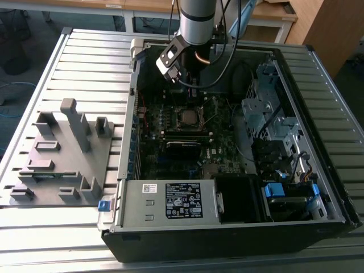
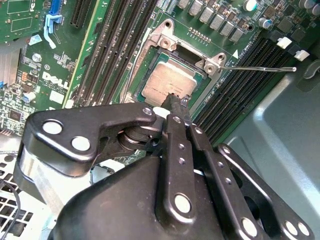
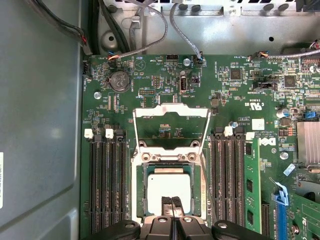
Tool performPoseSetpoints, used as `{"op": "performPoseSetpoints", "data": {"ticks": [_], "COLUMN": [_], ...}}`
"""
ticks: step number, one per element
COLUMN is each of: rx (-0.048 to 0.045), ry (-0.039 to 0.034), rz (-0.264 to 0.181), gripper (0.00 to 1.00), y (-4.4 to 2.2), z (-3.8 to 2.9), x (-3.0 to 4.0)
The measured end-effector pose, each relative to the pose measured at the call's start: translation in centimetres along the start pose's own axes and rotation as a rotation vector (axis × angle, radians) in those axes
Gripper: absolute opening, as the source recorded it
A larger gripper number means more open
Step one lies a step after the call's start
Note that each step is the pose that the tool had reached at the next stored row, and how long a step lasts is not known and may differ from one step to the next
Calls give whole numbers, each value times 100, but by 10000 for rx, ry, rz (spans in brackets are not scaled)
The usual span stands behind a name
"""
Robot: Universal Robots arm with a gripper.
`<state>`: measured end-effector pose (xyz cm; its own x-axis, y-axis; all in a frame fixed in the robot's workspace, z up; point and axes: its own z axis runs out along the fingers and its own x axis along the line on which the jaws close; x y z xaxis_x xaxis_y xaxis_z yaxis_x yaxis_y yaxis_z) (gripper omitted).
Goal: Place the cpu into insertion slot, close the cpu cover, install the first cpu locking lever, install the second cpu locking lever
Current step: 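Close the cpu cover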
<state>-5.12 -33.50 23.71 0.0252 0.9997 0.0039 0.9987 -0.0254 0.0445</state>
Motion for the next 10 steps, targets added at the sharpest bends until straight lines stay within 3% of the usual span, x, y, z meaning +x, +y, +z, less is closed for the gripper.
{"op": "performPoseSetpoints", "data": {"ticks": [10], "rx": [3], "ry": [-5], "rz": [0], "gripper": [10], "y": [1], "z": [-28], "x": [0]}}
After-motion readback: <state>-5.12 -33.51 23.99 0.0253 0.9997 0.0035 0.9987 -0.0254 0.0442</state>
